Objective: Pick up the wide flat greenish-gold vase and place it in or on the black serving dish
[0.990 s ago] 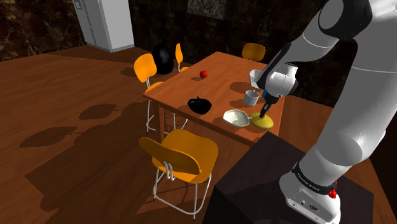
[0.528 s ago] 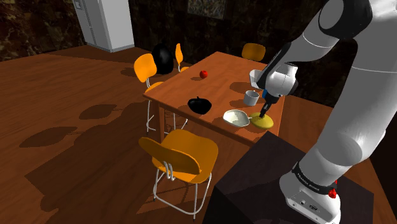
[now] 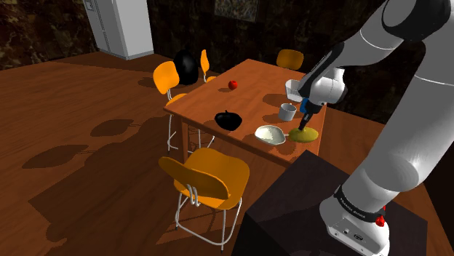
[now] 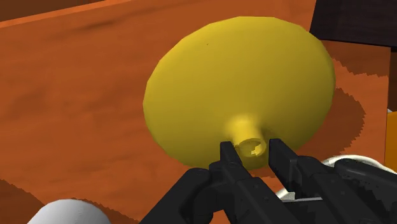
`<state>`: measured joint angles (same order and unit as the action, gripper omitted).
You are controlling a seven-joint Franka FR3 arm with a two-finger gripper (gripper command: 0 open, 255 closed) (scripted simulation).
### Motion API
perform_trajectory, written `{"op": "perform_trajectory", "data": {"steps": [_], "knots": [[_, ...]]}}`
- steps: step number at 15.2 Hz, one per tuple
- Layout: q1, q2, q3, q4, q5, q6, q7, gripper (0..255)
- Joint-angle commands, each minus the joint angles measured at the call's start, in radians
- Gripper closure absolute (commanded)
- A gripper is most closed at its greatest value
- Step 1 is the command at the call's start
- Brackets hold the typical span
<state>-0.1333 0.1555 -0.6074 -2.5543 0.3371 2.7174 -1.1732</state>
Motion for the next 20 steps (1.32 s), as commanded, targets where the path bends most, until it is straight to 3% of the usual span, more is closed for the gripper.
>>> {"op": "perform_trajectory", "data": {"steps": [1, 8, 14, 16, 20], "knots": [[0.013, -0.031, -0.024, 0.0, -0.054, -0.023, 0.039, 255], [0.031, -0.153, -0.069, 0.002, -0.236, -0.111, 0.173, 255], [0.017, -0.247, -0.066, 0.017, -0.349, -0.199, 0.258, 255], [0.011, -0.275, -0.061, 0.024, -0.376, -0.229, 0.279, 255], [0.066, -0.234, -0.004, 0.076, -0.339, -0.245, 0.361, 255]]}}
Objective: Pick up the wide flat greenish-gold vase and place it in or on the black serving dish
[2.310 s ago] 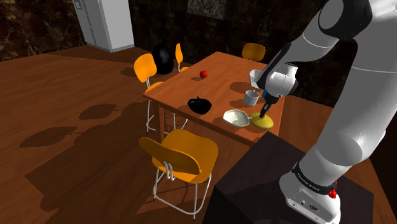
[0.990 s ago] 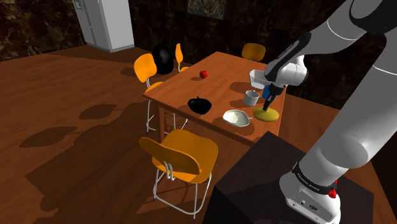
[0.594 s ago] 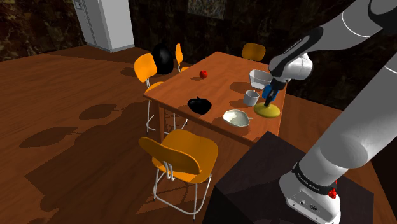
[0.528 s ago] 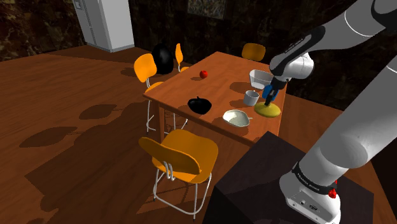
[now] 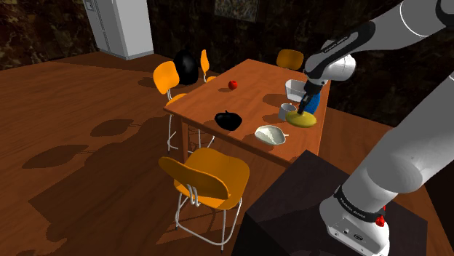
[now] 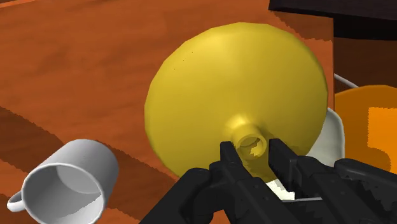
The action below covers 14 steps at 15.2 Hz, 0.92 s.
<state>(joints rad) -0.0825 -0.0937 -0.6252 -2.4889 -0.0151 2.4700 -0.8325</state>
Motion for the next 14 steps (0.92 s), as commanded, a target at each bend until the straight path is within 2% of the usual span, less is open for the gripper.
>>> {"op": "perform_trajectory", "data": {"steps": [1, 7, 14], "knots": [[0.029, 0.027, 0.027, 0.026, 0.024, -0.003, 0.039, 255], [0.101, 0.117, 0.1, 0.145, 0.084, -0.042, 0.14, 255], [0.167, 0.249, 0.169, 0.333, 0.147, -0.109, 0.241, 255]]}}
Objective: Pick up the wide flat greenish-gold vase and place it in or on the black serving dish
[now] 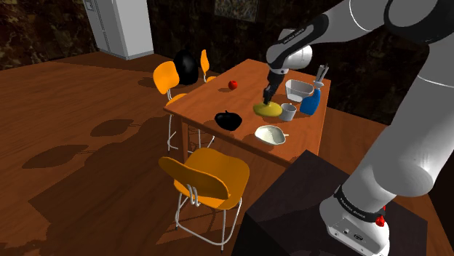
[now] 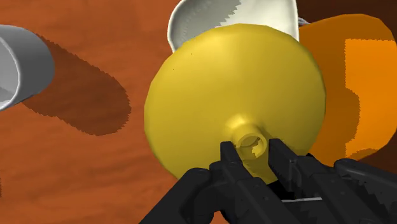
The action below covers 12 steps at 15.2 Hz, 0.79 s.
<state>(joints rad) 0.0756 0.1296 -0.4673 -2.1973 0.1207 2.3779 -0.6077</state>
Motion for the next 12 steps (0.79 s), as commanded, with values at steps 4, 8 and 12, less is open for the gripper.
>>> {"op": "perform_trajectory", "data": {"steps": [4, 8, 12], "knots": [[0.035, 0.113, 0.044, 0.173, 0.04, -0.068, 0.07, 255], [0.054, 0.21, 0.074, 0.326, 0.064, -0.128, 0.121, 255], [0.064, 0.318, 0.1, 0.504, 0.084, -0.2, 0.172, 255]]}}
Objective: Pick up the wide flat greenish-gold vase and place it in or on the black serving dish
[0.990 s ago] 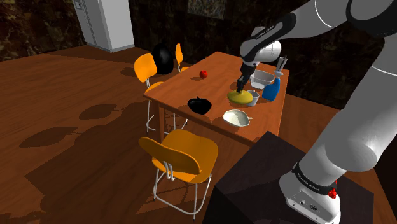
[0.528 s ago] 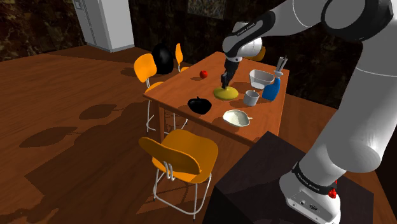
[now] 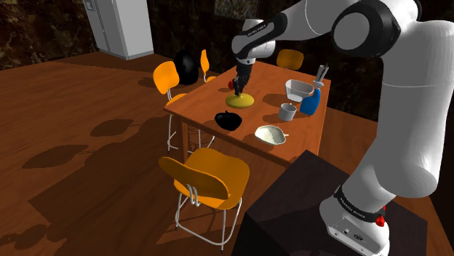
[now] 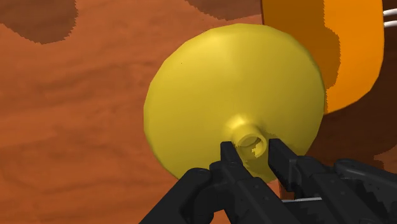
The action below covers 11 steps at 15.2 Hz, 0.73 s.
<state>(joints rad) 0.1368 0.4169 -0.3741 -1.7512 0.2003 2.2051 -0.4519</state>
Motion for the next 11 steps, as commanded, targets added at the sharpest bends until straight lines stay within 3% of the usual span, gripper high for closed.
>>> {"op": "perform_trajectory", "data": {"steps": [1, 3, 11], "knots": [[0.004, 0.06, 0.013, 0.107, 0.009, -0.048, 0.029, 255], [0.005, 0.092, 0.019, 0.162, 0.013, -0.071, 0.042, 255], [-0.002, 0.139, 0.032, 0.124, 0.035, 0.012, 0.028, 255]]}}
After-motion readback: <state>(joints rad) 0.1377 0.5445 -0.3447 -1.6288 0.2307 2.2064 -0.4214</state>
